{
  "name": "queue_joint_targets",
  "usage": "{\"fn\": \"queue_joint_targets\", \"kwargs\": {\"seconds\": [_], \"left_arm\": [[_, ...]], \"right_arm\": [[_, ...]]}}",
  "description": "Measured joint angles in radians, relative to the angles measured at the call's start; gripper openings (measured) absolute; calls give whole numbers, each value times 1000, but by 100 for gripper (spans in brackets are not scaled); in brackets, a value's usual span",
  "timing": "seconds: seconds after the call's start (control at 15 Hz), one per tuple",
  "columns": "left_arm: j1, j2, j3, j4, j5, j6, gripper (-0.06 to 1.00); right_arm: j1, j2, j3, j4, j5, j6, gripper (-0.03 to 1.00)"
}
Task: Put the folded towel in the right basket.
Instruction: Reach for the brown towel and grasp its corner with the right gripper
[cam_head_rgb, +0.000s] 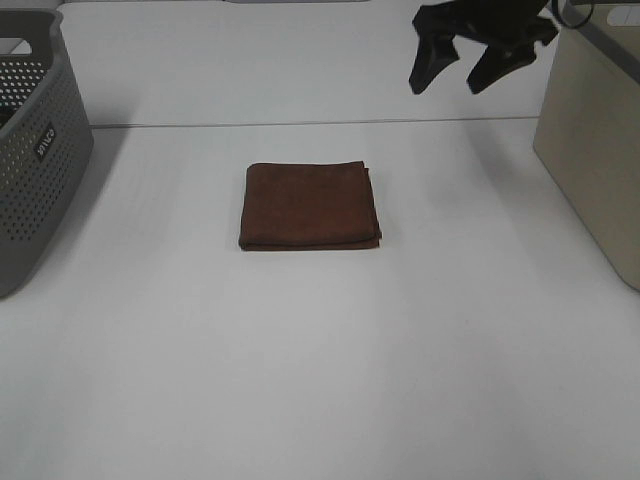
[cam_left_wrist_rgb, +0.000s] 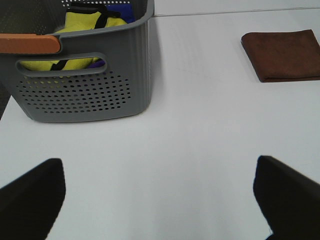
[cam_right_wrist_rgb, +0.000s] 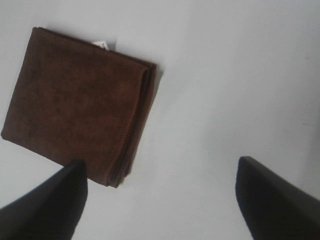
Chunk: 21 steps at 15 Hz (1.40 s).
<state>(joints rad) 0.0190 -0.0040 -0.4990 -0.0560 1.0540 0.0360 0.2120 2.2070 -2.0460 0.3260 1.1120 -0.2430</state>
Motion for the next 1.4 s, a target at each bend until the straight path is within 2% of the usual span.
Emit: {"fn": "queue_joint_targets", "kwargs": {"seconds": [0.13, 0.53, 0.67, 1.0, 1.2, 1.33, 1.4], "left_arm": [[0, 0, 0, 0, 0, 0, 97], [0, 0, 0, 0, 0, 0, 97], [0, 0, 0, 0, 0, 0, 97], [0, 0, 0, 0, 0, 0, 97], [0, 0, 0, 0, 0, 0, 97], [0, 0, 0, 0, 0, 0, 97], [0, 0, 0, 0, 0, 0, 97]], "right_arm": [[1, 136, -42, 118, 35, -3, 77], [1, 323, -156, 251, 71, -21, 77], [1, 361, -188, 263, 78, -31, 77], [1, 419, -192, 311, 85, -37, 77], [1, 447, -198, 406, 85, -43, 76], [1, 467, -200, 469, 85, -45, 70], [1, 474, -200, 483, 85, -45, 63]]}}
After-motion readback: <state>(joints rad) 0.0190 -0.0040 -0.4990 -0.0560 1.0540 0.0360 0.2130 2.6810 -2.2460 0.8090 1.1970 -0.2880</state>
